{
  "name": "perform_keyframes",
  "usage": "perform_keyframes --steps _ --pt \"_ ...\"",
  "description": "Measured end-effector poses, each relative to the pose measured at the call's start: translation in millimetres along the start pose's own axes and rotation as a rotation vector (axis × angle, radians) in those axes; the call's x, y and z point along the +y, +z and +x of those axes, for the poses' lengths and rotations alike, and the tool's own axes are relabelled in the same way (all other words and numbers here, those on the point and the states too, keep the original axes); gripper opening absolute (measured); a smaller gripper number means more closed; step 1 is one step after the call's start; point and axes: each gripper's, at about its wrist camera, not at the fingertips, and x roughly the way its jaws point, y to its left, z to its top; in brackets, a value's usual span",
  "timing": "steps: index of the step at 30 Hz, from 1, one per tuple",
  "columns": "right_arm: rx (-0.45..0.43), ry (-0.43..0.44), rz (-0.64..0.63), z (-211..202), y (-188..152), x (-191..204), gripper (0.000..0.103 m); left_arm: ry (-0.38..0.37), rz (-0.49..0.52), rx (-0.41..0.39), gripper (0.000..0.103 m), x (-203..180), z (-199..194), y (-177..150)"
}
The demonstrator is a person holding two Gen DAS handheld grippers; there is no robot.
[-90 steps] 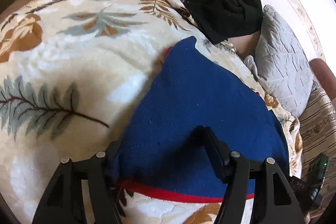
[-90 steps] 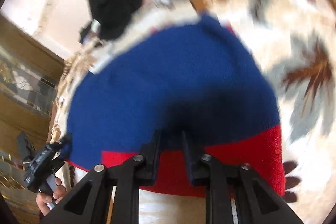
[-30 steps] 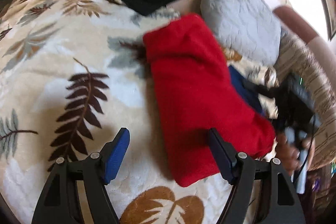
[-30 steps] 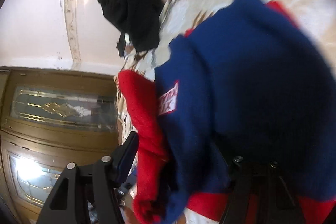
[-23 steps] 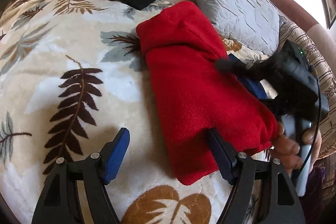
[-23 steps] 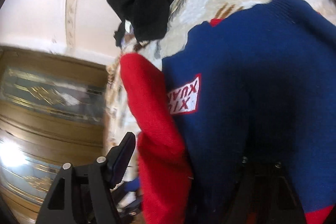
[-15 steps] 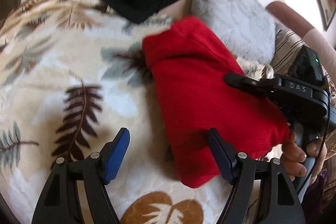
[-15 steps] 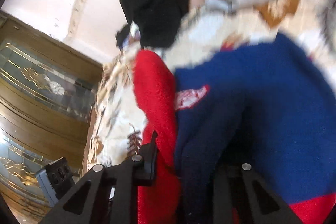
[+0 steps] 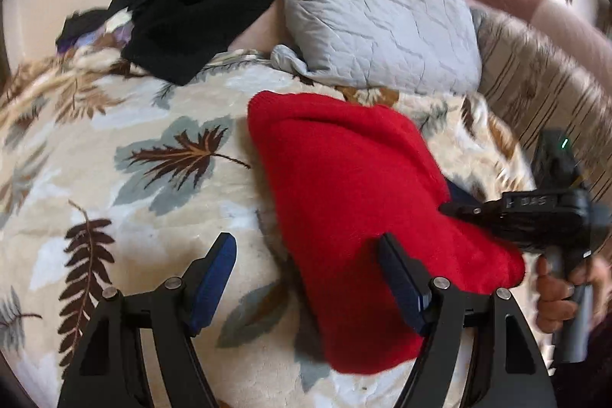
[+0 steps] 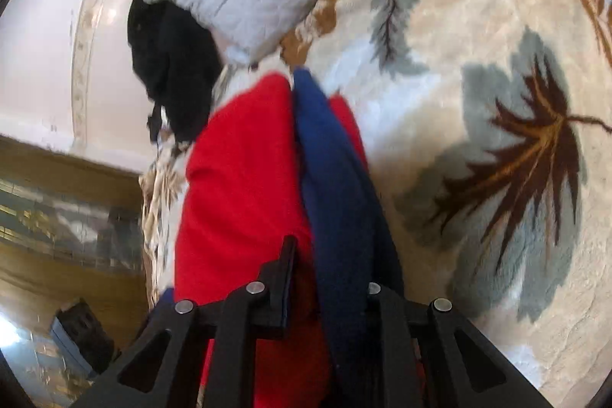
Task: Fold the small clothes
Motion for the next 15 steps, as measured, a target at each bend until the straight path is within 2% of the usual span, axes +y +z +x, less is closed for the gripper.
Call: perform_keyframes --steps 3,4,6,8,10,11,13,15 --pt "0.029 -0.034 -0.006 -3.7 -0.4 6.5 0.02 0.052 0.054 0.023 0.077 -6.6 8.3 -2.7" --pt "0.019 -0.079 -0.021 -9.6 1.6 10.9 0.026 0.059 0.061 0.029 0.077 -6.2 10.2 -3.4" --pt "-0.036 -0.177 -0.078 -20.8 7.2 25.2 0.026 0.057 0.067 0.026 0.077 -6.2 9.6 -3.9" --pt "-0.144 -0.214 -0.147 -35.3 14.5 44.8 0.026 0.056 0.073 0.03 0.077 -8.0 11.3 -2.7" --pt "-0.181 -0.153 -0.179 -38.4 23.1 58.0 0.026 0.045 0.078 0.04 0.077 -11.9 13.7 -2.9" --pt "-0.171 -0.111 -0.191 -34.5 28.7 63.4 0.026 0.042 0.083 0.045 0.077 -13.3 15.4 -3.2" --pt "-0.126 -0.053 -0.22 -21.4 38.9 71.7 0.026 0.043 0.096 0.056 0.077 -17.2 18.1 -5.1" --pt "-0.059 -0.036 -0.247 -3.5 46.7 76.7 0.026 0.036 0.106 0.077 0.077 -19.6 21.7 -7.7"
